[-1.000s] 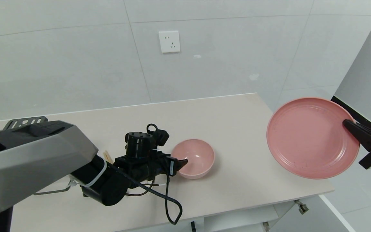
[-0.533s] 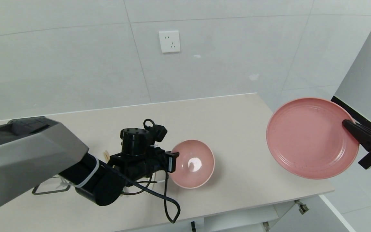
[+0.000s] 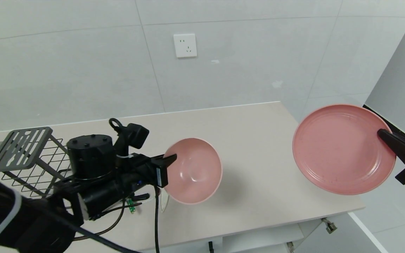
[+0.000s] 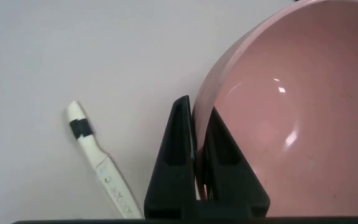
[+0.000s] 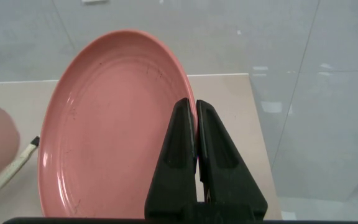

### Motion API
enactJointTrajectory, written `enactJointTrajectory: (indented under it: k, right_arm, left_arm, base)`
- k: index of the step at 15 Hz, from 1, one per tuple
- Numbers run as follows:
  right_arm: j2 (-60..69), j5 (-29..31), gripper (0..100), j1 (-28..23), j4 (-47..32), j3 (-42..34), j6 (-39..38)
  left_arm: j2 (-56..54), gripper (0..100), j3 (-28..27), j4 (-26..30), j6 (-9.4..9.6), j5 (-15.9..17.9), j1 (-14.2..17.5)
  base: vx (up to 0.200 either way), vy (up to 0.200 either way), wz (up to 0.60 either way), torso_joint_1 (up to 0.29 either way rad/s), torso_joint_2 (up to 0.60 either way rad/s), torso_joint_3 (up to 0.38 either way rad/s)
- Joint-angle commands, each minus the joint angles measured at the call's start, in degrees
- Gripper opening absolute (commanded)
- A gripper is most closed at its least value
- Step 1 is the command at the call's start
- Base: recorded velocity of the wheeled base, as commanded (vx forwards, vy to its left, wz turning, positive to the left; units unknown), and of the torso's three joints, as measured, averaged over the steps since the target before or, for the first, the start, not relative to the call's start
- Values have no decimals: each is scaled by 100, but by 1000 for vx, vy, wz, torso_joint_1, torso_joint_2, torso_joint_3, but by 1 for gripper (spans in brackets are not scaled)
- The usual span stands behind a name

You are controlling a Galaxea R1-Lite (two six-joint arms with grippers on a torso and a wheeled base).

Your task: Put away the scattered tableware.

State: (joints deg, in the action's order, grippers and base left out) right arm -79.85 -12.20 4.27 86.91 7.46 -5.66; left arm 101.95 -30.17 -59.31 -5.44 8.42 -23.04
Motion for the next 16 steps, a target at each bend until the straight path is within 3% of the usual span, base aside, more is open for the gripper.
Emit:
enactJointTrajectory:
  k: [1,4,7,8,10,12,13,14,16]
  right_arm:
    - [145,-1,0,4,2,-25,-6]
    - [224,-1,0,4,2,-25,3]
    - [242,-10,0,4,2,-8,12]
    - [242,-1,0,4,2,1,12]
    - [233,-1,0,13,2,19,12]
    - [233,-1,0,4,2,27,-14]
    - [233,-1,0,4,-7,19,-14]
    - [224,-1,0,4,-7,19,-14]
    - [224,-1,0,13,2,36,-14]
  left_arm:
    - [-984,0,530,-107,-1,10,72]
    - [-1090,0,565,-107,-19,1,72]
    - [-764,0,433,-617,-616,72,80]
    - [-676,0,372,-846,-713,80,72]
    - [-650,0,196,-890,-722,142,72]
    - [-668,0,249,-846,-810,441,63]
    - [-685,0,337,-819,-801,353,36]
    - [-624,0,407,-960,-863,300,-34]
    - [-430,0,618,-1768,-1021,256,-245]
  base:
    - [0,0,0,0,0,0]
    - [0,0,0,0,0,0]
    - [0,0,0,0,0,0]
    - [0,0,0,0,0,0]
    - [0,0,0,0,0,0]
    - [0,0,0,0,0,0]
    - [0,0,0,0,0,0]
    - [0,0,0,0,0,0]
    - [0,0,0,0,0,0]
